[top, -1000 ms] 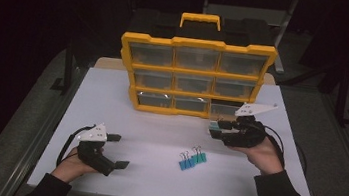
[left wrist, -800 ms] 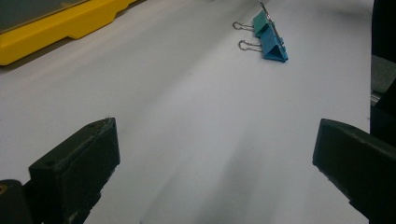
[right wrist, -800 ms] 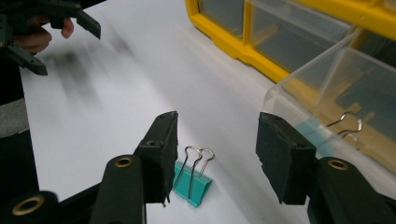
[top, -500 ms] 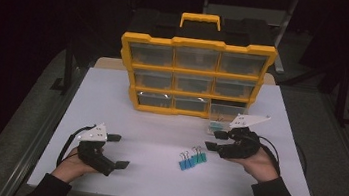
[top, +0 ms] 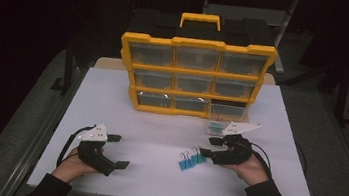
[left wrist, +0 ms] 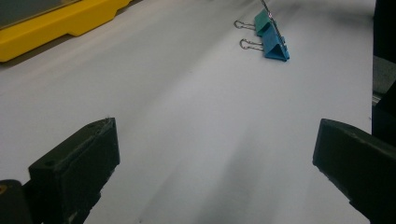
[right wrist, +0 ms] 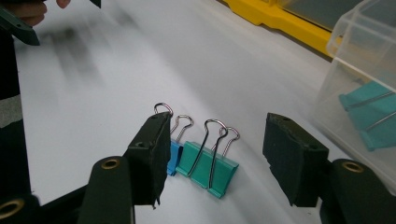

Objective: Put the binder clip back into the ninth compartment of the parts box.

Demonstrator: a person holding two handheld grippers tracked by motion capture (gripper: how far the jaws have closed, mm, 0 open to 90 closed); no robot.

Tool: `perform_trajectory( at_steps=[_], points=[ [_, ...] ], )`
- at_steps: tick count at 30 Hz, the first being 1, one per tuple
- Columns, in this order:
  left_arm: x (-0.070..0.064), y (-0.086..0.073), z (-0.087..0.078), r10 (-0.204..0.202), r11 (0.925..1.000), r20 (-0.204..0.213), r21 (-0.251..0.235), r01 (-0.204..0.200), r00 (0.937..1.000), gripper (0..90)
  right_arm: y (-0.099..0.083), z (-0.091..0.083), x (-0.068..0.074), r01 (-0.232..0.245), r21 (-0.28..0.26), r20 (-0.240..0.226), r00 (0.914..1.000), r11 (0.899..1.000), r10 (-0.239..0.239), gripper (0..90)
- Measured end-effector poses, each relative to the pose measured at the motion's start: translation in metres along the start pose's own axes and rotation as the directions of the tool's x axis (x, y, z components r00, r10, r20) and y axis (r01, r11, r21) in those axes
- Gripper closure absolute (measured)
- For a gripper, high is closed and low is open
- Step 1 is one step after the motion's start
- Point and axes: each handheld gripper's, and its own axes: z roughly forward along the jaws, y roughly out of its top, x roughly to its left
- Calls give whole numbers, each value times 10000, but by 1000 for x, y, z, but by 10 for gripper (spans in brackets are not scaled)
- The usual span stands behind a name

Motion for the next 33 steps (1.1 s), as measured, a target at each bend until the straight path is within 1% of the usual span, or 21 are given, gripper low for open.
perform_trajectory(
  at_steps=[3,4,9,16,20,21,26,28,33],
  points=[
    [0,0,0,19,10000,-15,14,-19,10000,4,-1,4,0,-32,15,-9,10000,10000,32,402],
    [0,0,0,21,10000,-34,18,-21,10000,3,-2,7,0,-38,94,-11,10000,9999,38,401],
    [0,0,1,27,10000,-52,44,-27,10000,3,-2,13,1,-46,58,12,10000,10000,46,403],
    [0,-1,2,-33,10000,-44,12,33,10000,4,-3,26,-2,-249,111,67,9997,9996,248,419],
    [0,-1,2,-1,10000,-34,28,1,10000,4,-3,28,-3,-240,137,71,9997,9996,239,422],
    [0,-1,2,-15,10000,-32,26,15,10000,4,-3,34,-3,-275,181,52,9996,9995,274,436],
    [0,-1,2,-27,10000,-29,39,27,10000,4,-3,39,-2,-209,217,45,9998,9995,208,468],
    [0,-1,2,-27,10000,-29,39,27,10000,4,-3,40,-2,-233,255,54,9997,9994,232,468],
    [0,-2,2,-24,10000,-22,60,24,10000,4,-5,47,-2,-243,400,32,9997,9989,242,514]
  ],
)
